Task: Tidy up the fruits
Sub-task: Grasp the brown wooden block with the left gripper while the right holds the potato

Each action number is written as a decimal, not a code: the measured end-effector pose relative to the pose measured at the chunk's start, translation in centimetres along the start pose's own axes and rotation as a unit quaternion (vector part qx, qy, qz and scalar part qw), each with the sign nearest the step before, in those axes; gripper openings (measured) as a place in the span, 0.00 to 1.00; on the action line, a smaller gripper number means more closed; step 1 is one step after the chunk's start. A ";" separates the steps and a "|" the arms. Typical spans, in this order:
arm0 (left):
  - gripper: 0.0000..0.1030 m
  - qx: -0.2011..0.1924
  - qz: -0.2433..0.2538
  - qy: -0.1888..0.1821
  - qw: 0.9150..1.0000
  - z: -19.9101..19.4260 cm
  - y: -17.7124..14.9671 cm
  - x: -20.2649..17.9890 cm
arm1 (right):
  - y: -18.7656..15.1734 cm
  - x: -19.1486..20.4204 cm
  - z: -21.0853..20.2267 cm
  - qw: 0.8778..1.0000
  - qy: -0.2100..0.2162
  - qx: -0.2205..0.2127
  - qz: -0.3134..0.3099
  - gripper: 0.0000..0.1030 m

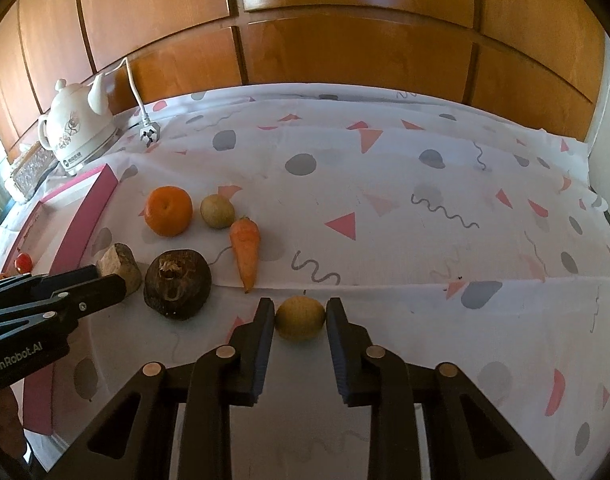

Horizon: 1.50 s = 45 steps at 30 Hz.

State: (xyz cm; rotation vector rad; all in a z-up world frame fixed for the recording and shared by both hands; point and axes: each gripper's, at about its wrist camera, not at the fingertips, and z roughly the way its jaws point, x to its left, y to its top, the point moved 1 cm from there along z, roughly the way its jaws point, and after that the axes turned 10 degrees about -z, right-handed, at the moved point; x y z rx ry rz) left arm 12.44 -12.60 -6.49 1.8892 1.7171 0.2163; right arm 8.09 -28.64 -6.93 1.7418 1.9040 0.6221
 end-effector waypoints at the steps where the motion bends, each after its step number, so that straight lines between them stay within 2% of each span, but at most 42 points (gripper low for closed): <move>1: 0.27 0.000 0.002 0.000 1.000 0.0 0.0 -0.1 | 0.1 0.1 0.0 1.000 -0.001 0.000 -0.001 0.26; 14: 0.25 -0.024 -0.010 0.008 1.000 -1.8 -0.9 0.6 | -0.1 0.5 -0.6 1.000 0.003 -0.004 -0.007 0.25; 15: 0.24 -0.027 -0.010 0.007 1.000 -2.1 -0.9 0.6 | -0.2 0.7 -0.7 1.000 0.003 -0.005 -0.009 0.25; 16: 0.16 -0.031 -0.009 0.006 0.999 -2.5 -1.0 0.6 | -0.2 0.8 -0.9 1.000 0.003 -0.006 -0.011 0.25; 17: 0.14 -0.036 -0.006 0.006 0.999 -2.8 -1.0 0.5 | -0.3 1.0 -1.0 1.000 0.004 -0.007 -0.012 0.25; 21: 0.14 -0.048 0.006 0.007 0.999 -3.8 -1.3 0.2 | -0.5 1.4 -1.5 1.000 0.007 -0.008 -0.016 0.25; 27: 0.15 -0.038 -0.008 -0.012 0.999 -3.9 -1.6 0.9 | -1.1 1.5 -1.8 1.000 0.003 -0.006 -0.019 0.25; 29: 0.20 -0.037 -0.007 -0.025 0.999 -4.2 -1.5 1.1 | -1.1 1.5 -2.0 1.000 0.000 -0.007 -0.021 0.25; 31: 0.40 -0.035 -0.002 -0.032 0.999 -4.4 -1.5 1.4 | -1.2 1.4 -2.0 1.000 0.001 -0.008 -0.018 0.25; 33: 0.47 -0.041 0.007 -0.027 0.999 -4.5 -1.4 1.5 | -1.2 1.4 -2.0 1.000 0.002 -0.009 -0.018 0.25; 39: 0.46 -0.035 0.036 -0.011 0.999 -3.4 -0.4 1.2 | -1.2 1.2 -1.9 1.000 0.009 -0.010 -0.015 0.25; 45: 0.47 -0.002 0.058 0.011 0.998 -0.9 0.2 0.6 | -1.2 1.0 -1.3 1.000 0.016 -0.005 -0.008 0.25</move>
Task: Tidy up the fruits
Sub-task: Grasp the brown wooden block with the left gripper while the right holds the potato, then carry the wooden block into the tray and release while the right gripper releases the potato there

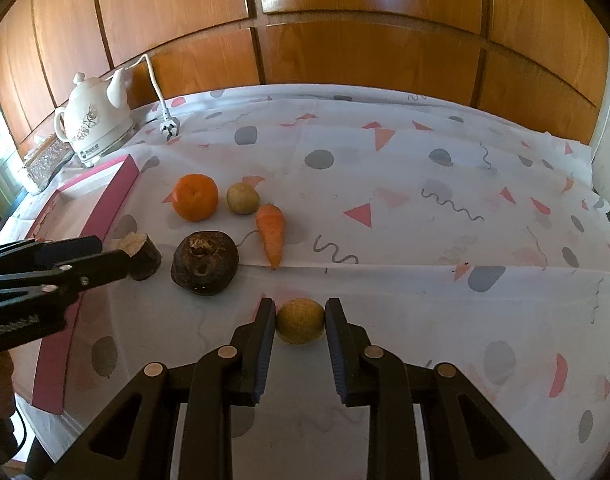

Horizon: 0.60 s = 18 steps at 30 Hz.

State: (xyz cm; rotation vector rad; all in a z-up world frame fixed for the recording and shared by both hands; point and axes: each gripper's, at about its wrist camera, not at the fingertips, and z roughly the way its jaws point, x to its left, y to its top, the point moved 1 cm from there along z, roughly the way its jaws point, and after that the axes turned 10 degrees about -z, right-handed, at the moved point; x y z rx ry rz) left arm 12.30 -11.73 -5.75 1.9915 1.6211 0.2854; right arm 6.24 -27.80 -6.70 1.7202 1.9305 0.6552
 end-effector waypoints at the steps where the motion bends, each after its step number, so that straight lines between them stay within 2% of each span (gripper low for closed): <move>1: 0.46 0.006 0.002 0.008 1.000 0.5 0.1 -0.1 | 0.0 -0.1 0.1 1.000 0.000 0.001 0.001 0.25; 3: 0.45 0.017 0.000 0.016 1.000 1.2 0.2 -0.1 | 0.0 -0.2 0.2 1.000 0.004 0.000 0.004 0.26; 4: 0.36 0.022 -0.002 0.020 1.000 1.6 0.2 0.0 | 0.0 -0.2 0.2 1.000 0.003 0.000 0.003 0.26; 6: 0.31 0.024 -0.003 0.018 1.000 1.8 0.0 -0.1 | 0.1 -0.1 0.4 1.000 0.002 0.000 0.001 0.26; 9: 0.31 0.011 0.002 0.024 1.000 1.5 -0.3 -0.3 | 0.0 0.0 0.4 1.000 0.001 -0.002 -0.003 0.25; 18: 0.31 -0.023 -0.039 0.009 0.999 -2.0 -1.1 0.5 | 0.0 0.3 0.0 1.000 -0.006 -0.004 -0.013 0.24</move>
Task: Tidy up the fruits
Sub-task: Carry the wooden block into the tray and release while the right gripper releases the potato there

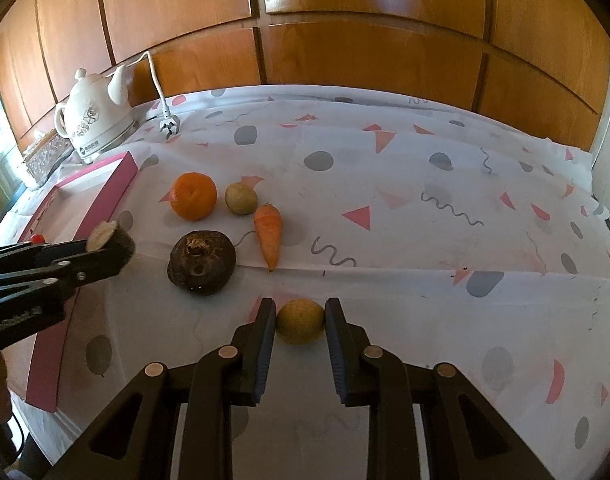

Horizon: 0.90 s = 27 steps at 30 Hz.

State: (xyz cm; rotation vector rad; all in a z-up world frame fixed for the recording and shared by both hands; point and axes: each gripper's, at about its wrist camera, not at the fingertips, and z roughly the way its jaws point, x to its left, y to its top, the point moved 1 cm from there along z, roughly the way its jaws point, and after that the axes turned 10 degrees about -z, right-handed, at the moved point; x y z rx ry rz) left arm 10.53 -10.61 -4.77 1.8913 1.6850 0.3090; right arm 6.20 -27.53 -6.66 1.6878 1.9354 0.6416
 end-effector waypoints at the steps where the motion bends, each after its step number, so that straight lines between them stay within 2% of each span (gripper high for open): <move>1: 0.31 -0.003 -0.005 -0.001 1.000 -0.5 -0.2 0.1 | 0.0 0.1 -0.1 1.000 0.000 0.000 -0.001 0.24; 8: 0.31 -0.017 -0.024 0.001 1.000 -2.9 -1.1 1.3 | 0.4 1.0 -1.4 1.000 0.006 -0.014 -0.009 0.24; 12: 0.31 -0.029 -0.040 0.009 0.999 -4.3 -1.5 2.7 | 1.1 1.8 -2.2 0.999 0.024 -0.025 -0.013 0.24; 21: 0.31 -0.050 -0.093 0.040 0.994 -6.2 -2.0 7.7 | 3.9 6.7 -3.4 0.993 0.091 -0.048 -0.057 0.24; 27: 0.31 -0.055 -0.140 0.067 0.986 -6.9 -3.0 11.9 | 6.0 10.8 -3.5 0.984 0.143 -0.056 -0.087 0.24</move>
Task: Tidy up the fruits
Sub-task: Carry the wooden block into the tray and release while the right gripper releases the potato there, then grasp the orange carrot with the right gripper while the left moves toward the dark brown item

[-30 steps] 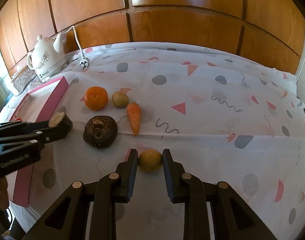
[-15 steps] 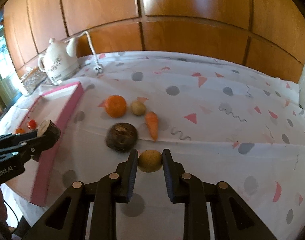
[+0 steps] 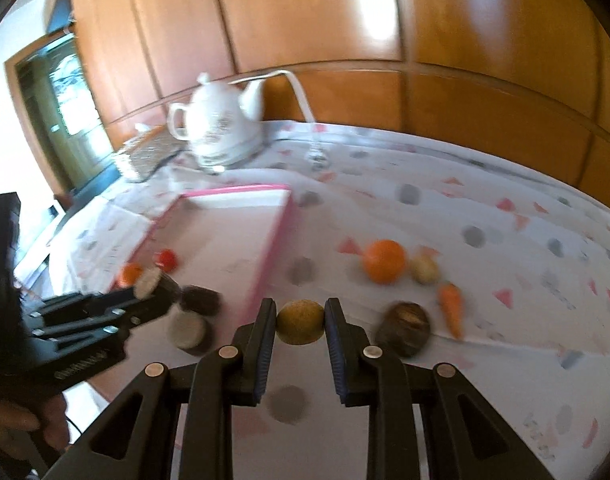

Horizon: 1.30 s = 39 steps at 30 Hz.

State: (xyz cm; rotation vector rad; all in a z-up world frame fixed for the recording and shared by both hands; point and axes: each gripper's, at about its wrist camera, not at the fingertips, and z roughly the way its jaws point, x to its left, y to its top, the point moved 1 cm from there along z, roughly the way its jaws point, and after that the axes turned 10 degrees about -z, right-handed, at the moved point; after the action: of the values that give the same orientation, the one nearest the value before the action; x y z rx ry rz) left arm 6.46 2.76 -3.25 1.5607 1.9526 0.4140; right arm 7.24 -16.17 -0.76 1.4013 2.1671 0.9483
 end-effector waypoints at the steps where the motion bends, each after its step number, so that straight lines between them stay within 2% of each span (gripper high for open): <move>1: 0.31 -0.003 -0.005 0.005 1.000 -0.1 0.0 0.6 | 0.5 0.8 0.2 1.000 0.009 -0.003 -0.007 0.24; 8: 0.31 -0.011 -0.036 0.021 0.999 -0.5 0.1 3.7 | 2.6 4.5 1.1 0.998 0.037 -0.017 -0.050 0.24; 13: 0.33 -0.010 -0.051 0.027 0.998 -0.4 0.0 4.6 | 4.1 6.1 2.5 0.997 0.045 -0.010 -0.064 0.24; 14: 0.35 -0.010 -0.053 0.028 0.998 -0.4 0.1 4.7 | 4.5 6.4 3.0 0.997 0.045 -0.008 -0.066 0.25; 16: 0.53 -0.016 -0.057 0.031 0.998 -0.7 0.1 4.8 | 5.3 6.7 3.9 0.997 0.045 -0.003 -0.062 0.29; 18: 0.66 -0.029 -0.057 0.041 0.997 -1.1 0.2 4.9 | 5.8 7.0 4.6 0.997 0.041 0.002 -0.058 0.36; 29: 0.69 -0.037 -0.048 0.049 0.997 -1.7 -0.1 4.2 | 4.0 6.3 3.8 0.999 0.032 0.005 -0.030 0.37; 39: 0.73 -0.035 -0.030 0.044 0.998 -2.0 -0.9 2.7 | 1.1 2.9 2.1 1.000 0.005 0.009 0.019 0.37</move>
State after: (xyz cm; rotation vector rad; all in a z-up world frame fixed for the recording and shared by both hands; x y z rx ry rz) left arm 4.22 5.37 -2.92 1.4592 2.0237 0.5292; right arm 8.04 -12.62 -1.32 1.4541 2.1683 0.9531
